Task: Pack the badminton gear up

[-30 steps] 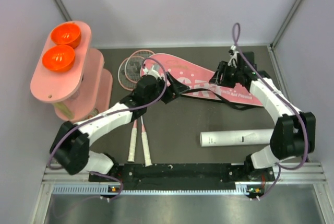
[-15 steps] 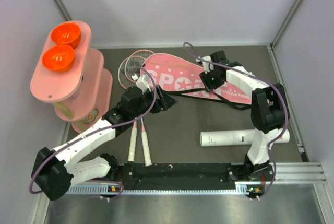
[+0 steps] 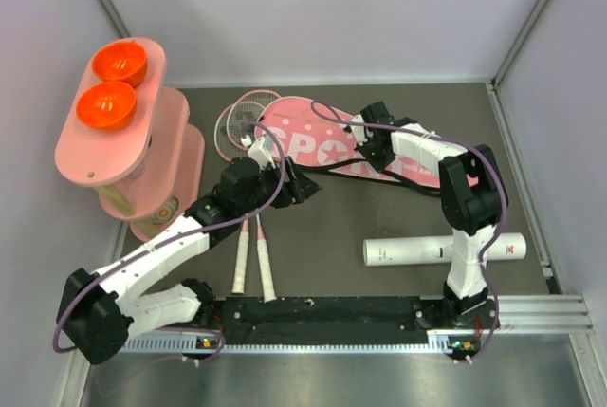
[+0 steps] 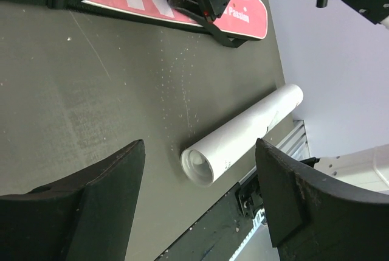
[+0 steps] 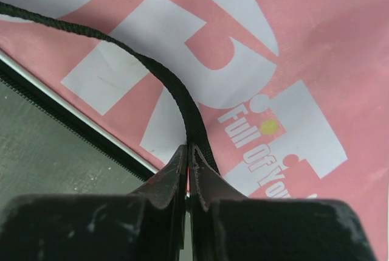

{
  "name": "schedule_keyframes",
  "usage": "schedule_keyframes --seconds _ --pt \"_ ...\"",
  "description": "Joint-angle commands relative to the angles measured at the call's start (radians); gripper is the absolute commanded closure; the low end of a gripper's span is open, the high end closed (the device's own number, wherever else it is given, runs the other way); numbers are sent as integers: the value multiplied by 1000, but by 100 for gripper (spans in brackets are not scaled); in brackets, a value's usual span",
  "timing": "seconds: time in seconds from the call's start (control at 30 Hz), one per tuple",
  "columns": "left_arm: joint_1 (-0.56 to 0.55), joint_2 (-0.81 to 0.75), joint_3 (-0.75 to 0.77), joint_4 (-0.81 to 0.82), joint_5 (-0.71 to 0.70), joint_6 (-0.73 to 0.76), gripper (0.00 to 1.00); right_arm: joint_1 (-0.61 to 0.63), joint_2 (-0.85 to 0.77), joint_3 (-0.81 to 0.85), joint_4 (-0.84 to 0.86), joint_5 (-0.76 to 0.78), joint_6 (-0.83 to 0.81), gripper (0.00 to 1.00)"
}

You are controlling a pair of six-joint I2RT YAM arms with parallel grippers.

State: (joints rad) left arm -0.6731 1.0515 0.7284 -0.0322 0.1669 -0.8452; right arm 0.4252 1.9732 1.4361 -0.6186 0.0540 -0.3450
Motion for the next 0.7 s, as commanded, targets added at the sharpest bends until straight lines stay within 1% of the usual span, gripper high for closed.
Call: schedule_keyframes --seconds 0.0,0.13,0.2,0.23,0.3,0.33,0.37,0.4,0.43,0.47,0.5,0.53,0.57,0.6,0.63,0.67 --pt "0 50 66 -2 26 -9 23 17 -56 52 23 67 12 100" --pt "1 111 86 18 29 -57 21 18 -126 44 25 3 63 100" --pt "21 136 98 55 46 -115 14 17 -160 30 26 -49 103 100" --pt "30 168 104 66 69 -142 12 17 -192 21 26 -51 118 100" --pt "59 205 129 84 82 -241 10 18 -218 4 26 -101 156 100" --pt "66 246 141 86 86 -279 9 17 -235 -3 28 -115 172 100" --pt "73 269 160 100 95 -357 8 17 -263 -19 28 -143 191 100" --pt "85 319 167 138 109 -391 8 18 -276 -28 33 -161 193 100" --pt "90 349 193 155 140 -455 8 17 -287 -35 36 -172 195 100" --pt "95 375 207 166 155 -489 8 17 -310 -45 33 -178 199 100" --pt "96 434 219 216 172 -523 8 17 -319 -49 34 -186 201 100" --pt "98 468 244 244 215 -588 8 17 -330 -60 34 -192 201 100" --pt "101 502 261 267 255 -616 8 18 -347 -65 34 -189 201 100" --pt "104 568 279 293 288 -644 10 17 -347 -68 37 -181 196 100" --pt "104 593 305 329 315 -684 15 17 -344 -72 39 -151 190 89" --pt "104 607 304 359 335 -693 17 17 -335 -68 37 -125 184 76"
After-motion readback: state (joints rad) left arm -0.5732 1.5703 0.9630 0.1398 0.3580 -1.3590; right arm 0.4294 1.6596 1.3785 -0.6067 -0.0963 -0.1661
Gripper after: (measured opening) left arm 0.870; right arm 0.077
